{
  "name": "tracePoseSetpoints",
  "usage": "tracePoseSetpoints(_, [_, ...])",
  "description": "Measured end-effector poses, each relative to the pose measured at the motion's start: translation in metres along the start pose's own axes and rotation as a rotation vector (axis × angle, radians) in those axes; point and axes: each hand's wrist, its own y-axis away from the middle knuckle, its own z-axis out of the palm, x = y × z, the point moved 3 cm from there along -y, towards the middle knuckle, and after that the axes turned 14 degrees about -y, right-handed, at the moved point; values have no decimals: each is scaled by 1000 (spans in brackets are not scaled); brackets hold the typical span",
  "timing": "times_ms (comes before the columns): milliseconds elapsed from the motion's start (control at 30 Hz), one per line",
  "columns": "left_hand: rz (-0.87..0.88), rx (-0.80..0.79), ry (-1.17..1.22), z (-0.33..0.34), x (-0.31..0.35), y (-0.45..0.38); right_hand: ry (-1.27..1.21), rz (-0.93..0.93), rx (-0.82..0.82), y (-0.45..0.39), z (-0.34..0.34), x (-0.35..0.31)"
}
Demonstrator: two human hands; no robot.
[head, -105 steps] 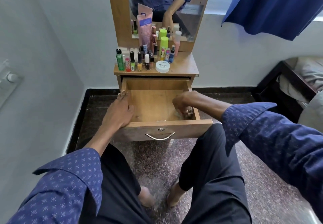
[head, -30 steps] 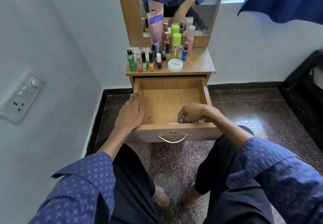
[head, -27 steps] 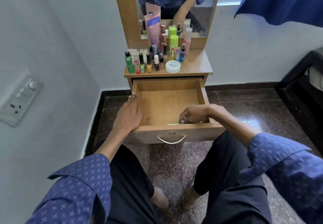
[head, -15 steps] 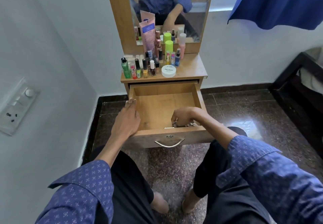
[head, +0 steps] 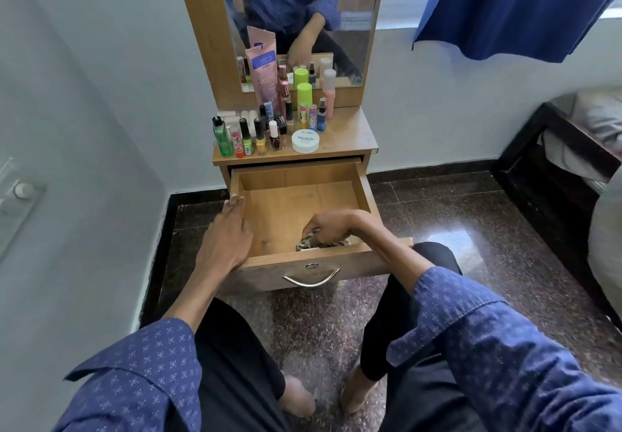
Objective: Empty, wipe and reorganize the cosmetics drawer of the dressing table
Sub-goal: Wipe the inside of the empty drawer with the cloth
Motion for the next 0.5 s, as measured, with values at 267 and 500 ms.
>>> tracePoseSetpoints(267, [5, 16, 16, 1, -1, 1, 115, 141, -54, 26, -21, 30])
tracePoseSetpoints(500, [1, 2, 2, 2, 1, -1, -1, 21, -40, 20, -15, 19])
